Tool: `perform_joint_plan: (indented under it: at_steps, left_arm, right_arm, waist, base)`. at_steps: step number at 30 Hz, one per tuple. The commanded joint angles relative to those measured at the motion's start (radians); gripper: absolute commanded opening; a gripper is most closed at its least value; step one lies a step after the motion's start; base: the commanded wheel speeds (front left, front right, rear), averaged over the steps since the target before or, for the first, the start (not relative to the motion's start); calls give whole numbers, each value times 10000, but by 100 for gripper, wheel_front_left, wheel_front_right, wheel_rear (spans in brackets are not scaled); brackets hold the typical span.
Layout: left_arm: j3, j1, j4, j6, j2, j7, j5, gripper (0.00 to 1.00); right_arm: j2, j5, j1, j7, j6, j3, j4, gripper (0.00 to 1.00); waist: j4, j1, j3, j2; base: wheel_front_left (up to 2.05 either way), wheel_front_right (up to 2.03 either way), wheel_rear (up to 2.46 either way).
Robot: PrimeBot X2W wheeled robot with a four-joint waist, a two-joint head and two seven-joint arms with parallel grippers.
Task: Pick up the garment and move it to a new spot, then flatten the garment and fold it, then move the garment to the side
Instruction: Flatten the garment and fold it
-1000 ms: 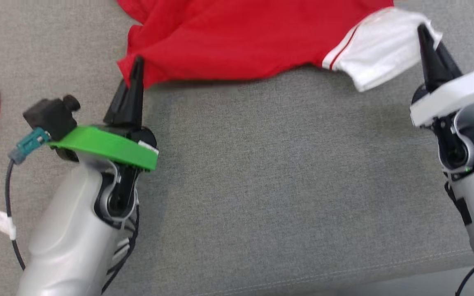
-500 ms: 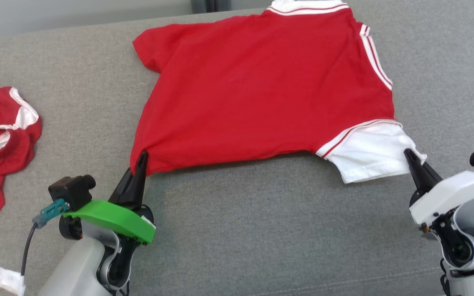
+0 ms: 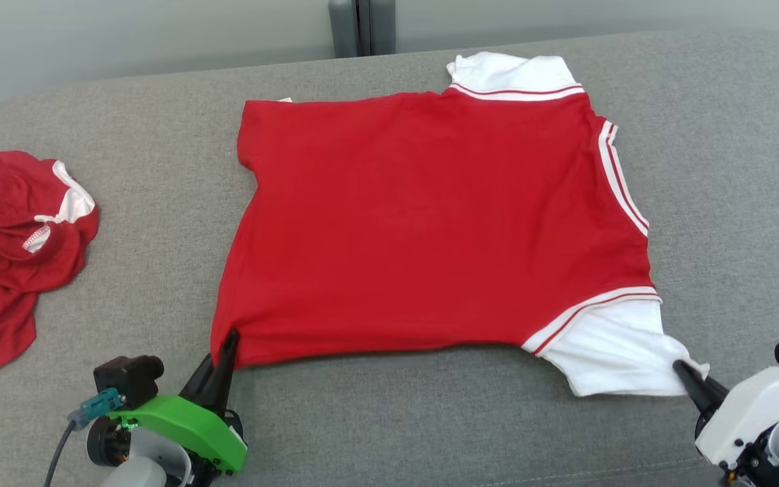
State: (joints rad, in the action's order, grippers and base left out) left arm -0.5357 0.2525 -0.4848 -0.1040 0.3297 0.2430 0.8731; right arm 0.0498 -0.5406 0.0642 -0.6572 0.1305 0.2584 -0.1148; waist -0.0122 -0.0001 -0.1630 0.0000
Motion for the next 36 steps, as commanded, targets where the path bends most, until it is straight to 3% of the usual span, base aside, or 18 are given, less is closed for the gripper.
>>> perform_joint_plan:
  at_steps: [1, 5, 9, 16, 19, 26, 36]
  left_arm:
    - [-13, -199, -22, 94, 166, -65, -59, 0]
    - [-10, -441, 116, 240, 240, -238, 77, 0]
    - [-138, -561, 370, 341, 266, -524, 117, 0]
    - [-184, -85, 1015, 317, 60, -833, 323, 0]
    - [-129, 295, 1192, 253, -116, -1222, 582, 0]
    - [37, 1147, 904, 486, -580, -1784, 1057, 0]
    - [159, 2285, 41, 1114, -982, -2034, 1000, 0]
  right_arm:
    - [22, 126, 228, -225, 5, 72, -100, 0]
    - [21, 21, 553, -826, 5, 73, -409, 0]
    - [23, 41, 477, -768, 5, 222, -637, 0]
    - [18, 189, -590, -473, 5, -36, -769, 0]
    - [18, 812, -1583, -506, 5, -357, -650, 0]
    - [298, 1226, -3115, -595, 5, -884, 456, 0]
    - [1127, 1509, -4918, 537, 5, -1693, 2547, 0]
  waist:
    - [18, 1, 15, 0]
    - [34, 1, 1, 0]
    - [61, 1, -15, 0]
    - [78, 1, -23, 0]
    - [47, 1, -97, 0]
    - [93, 1, -232, 0]
    - [172, 1, -649, 0]
  base:
    - [0, 0, 0]
    - [0, 0, 0]
    - [0, 0, 0]
    - [0, 0, 0]
    - [0, 0, 0]
    - [0, 0, 0]
    - [0, 0, 0]
